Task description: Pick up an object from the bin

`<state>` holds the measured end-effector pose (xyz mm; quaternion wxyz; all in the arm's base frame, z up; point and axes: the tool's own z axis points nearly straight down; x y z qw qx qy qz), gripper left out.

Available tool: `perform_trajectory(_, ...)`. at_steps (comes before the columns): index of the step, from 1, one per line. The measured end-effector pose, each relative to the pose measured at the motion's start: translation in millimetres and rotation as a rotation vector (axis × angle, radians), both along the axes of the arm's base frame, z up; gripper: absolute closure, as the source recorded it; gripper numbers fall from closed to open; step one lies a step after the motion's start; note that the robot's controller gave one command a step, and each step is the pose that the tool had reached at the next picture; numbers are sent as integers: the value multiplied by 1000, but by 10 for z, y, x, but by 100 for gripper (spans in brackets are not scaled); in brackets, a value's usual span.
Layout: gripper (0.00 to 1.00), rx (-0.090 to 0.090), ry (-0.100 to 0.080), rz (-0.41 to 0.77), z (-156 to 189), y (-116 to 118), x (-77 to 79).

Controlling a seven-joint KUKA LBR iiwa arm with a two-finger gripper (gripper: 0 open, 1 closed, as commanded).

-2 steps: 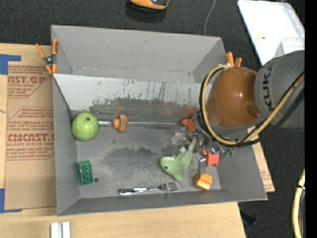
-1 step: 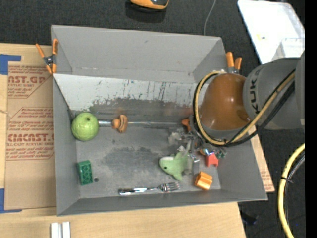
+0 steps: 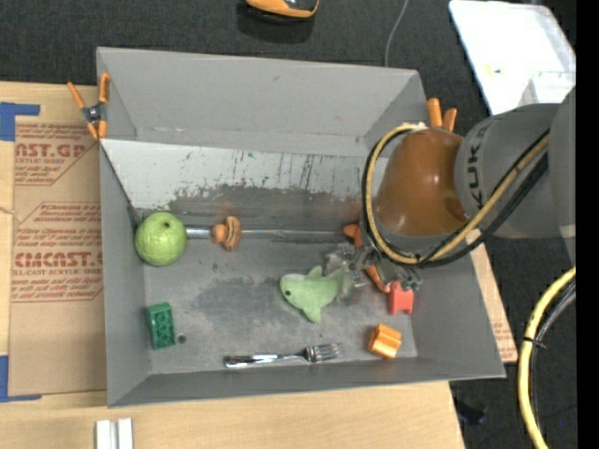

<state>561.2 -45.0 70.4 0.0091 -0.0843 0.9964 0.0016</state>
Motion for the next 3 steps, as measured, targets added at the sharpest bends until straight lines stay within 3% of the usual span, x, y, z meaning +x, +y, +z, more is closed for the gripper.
perform_trajectory(1, 100, 0, 0, 0, 0, 0, -1)
perform_trajectory(2, 100, 1, 10, 0, 362, 7, -31)
perform_trajectory(3, 100, 0, 8, 1, 730, 9, -23)
